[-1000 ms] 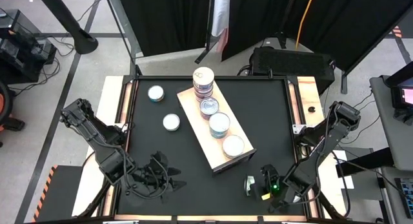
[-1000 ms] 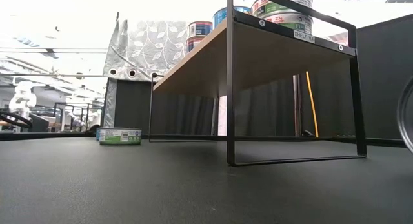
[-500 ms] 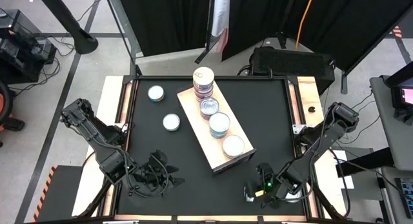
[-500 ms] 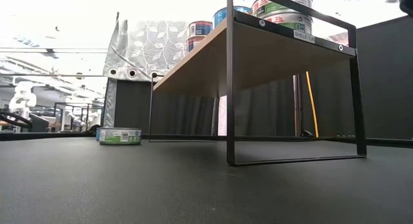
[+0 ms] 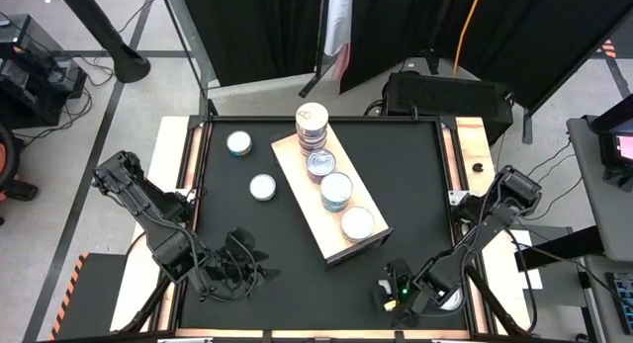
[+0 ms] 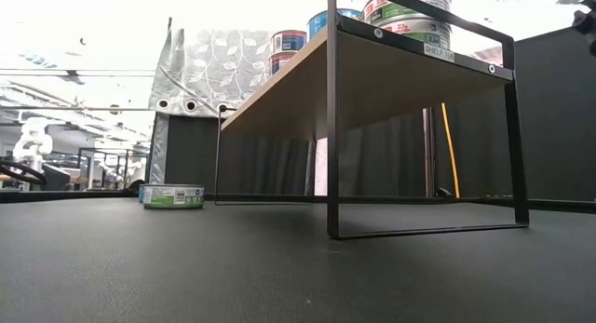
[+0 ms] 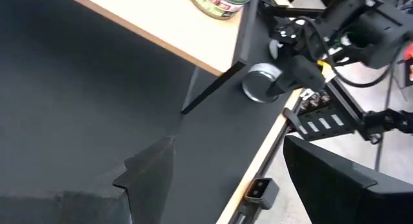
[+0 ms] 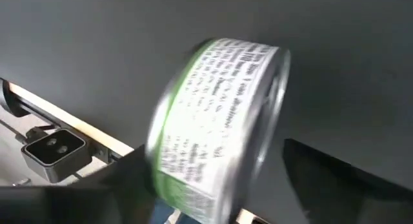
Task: Stack canned seafood by type on shelf
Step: Stack the green tuna can on top of the stacked green tuna can on the shelf
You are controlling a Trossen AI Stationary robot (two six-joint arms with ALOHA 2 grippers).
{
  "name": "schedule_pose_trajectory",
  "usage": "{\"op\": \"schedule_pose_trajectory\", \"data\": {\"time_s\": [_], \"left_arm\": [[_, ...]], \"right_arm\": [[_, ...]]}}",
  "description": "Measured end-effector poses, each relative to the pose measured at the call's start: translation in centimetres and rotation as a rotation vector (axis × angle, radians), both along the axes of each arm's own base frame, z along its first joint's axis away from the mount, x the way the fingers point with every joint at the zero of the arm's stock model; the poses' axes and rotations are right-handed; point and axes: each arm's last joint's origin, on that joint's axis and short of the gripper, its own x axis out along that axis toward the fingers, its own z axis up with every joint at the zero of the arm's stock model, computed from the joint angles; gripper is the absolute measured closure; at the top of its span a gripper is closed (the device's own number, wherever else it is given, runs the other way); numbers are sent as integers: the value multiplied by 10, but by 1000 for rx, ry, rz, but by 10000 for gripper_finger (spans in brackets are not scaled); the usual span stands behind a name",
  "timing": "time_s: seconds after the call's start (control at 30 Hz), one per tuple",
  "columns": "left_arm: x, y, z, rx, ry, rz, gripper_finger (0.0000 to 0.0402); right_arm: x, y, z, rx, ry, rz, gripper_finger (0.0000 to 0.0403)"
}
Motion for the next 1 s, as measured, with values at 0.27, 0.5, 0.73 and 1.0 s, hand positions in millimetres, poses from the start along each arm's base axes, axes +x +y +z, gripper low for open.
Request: {"op": "schedule_pose_trajectory", "data": {"time_s": [0.27,0.5,0.73,1.0], "left_arm": [[-1,2,-2,20,23,4,114],[-7,9,-4,28,71,49,114],[-8,27,-3,78,129,105,114],[1,56,6,125,130,140,114]], "right_arm": [[-1,0,12,1,-49,128,292],[-3,-3,94,25,-308,346,292],[-5,-28,191,-293,-619,467,285],[5,-82,252,-1114,-576,714,253]]}}
